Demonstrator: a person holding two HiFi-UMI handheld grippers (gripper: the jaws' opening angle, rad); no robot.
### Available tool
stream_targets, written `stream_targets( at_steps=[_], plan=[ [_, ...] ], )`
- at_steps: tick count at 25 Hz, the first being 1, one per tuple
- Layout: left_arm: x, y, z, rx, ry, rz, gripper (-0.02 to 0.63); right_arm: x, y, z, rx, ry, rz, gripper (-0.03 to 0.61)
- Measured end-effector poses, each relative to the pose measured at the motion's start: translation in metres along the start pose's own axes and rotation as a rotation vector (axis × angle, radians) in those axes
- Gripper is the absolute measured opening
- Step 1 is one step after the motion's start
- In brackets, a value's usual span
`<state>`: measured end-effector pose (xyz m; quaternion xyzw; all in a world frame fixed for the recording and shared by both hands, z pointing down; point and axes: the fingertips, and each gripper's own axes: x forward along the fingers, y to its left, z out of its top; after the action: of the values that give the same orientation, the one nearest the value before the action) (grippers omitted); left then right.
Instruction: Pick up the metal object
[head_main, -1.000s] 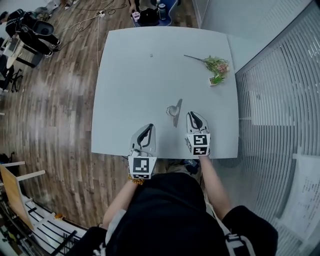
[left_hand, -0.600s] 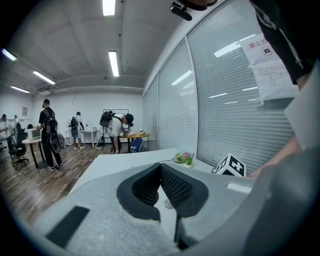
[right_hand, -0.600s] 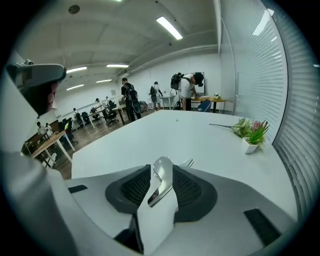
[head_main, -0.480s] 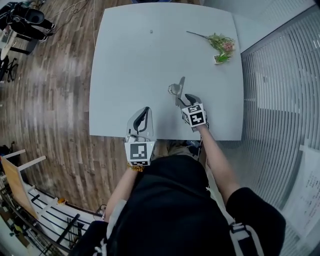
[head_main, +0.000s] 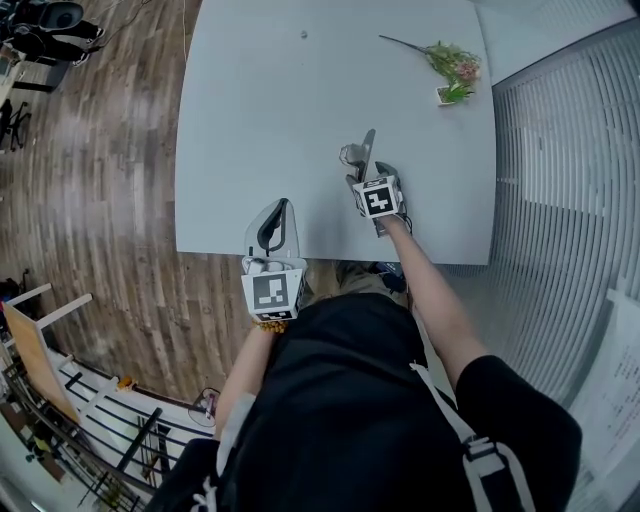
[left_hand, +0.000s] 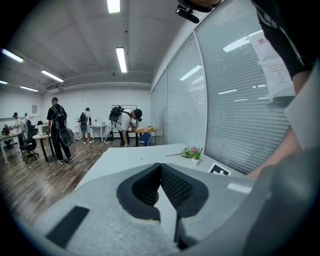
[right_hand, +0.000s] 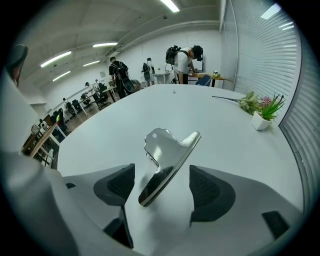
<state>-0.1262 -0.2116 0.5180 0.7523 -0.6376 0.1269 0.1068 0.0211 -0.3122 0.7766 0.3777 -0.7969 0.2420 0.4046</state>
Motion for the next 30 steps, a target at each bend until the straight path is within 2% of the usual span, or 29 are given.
stream_targets(
  at_steps=[7, 16, 21, 26, 30],
  plan=[
    [0.001, -0.001, 0.001, 0.009, 0.002, -0.004, 0.006, 0.016, -0.001, -0.008, -0.041, 0.048, -0.02, 0.351],
    [0.002, -0.009, 0.001, 0.022, 0.001, -0.024, 0.006, 0.014, -0.001, -0.002, -0.016, 0.067, -0.042, 0.328],
    [0.002, -0.014, 0.003, 0.022, -0.007, -0.034, 0.006, 0.013, -0.008, 0.0, 0.005, 0.052, -0.043, 0.263],
    [0.001, -0.018, 0.005, 0.032, -0.013, -0.042, 0.006, 0.009, -0.026, -0.003, 0.056, 0.024, -0.059, 0.119],
    [-0.001, -0.021, 0.007, 0.035, -0.022, -0.046, 0.006, 0.013, -0.032, -0.013, 0.134, 0.037, -0.031, 0.101]
  ],
)
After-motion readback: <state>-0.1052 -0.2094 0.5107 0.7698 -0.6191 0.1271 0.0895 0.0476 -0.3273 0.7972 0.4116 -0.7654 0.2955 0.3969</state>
